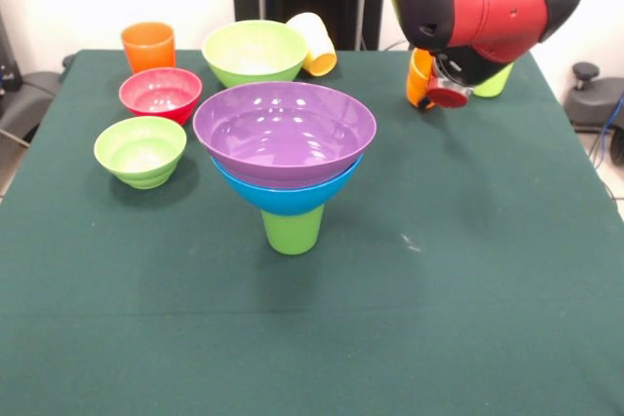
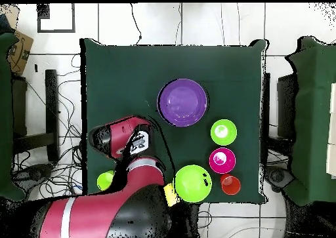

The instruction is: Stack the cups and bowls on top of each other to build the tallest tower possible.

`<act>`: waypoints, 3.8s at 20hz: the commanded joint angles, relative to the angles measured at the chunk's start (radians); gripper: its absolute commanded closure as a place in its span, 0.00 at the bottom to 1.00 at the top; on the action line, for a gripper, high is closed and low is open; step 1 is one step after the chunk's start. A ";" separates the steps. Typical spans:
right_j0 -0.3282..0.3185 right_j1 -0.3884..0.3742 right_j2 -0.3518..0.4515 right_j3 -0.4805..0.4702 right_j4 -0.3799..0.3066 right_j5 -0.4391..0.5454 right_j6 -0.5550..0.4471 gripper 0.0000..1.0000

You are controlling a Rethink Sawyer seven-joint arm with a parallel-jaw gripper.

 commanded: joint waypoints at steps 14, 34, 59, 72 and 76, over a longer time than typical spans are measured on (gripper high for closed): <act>-0.130 -0.285 0.089 -0.085 -0.027 0.167 -0.041 1.00; -0.304 -0.342 0.167 -0.360 0.000 0.346 -0.138 1.00; -0.333 -0.249 0.182 -0.514 -0.136 0.428 -0.205 1.00; -0.343 -0.259 0.186 -0.465 -0.168 0.428 -0.219 1.00; -0.348 -0.255 0.193 -0.442 -0.157 0.408 -0.199 1.00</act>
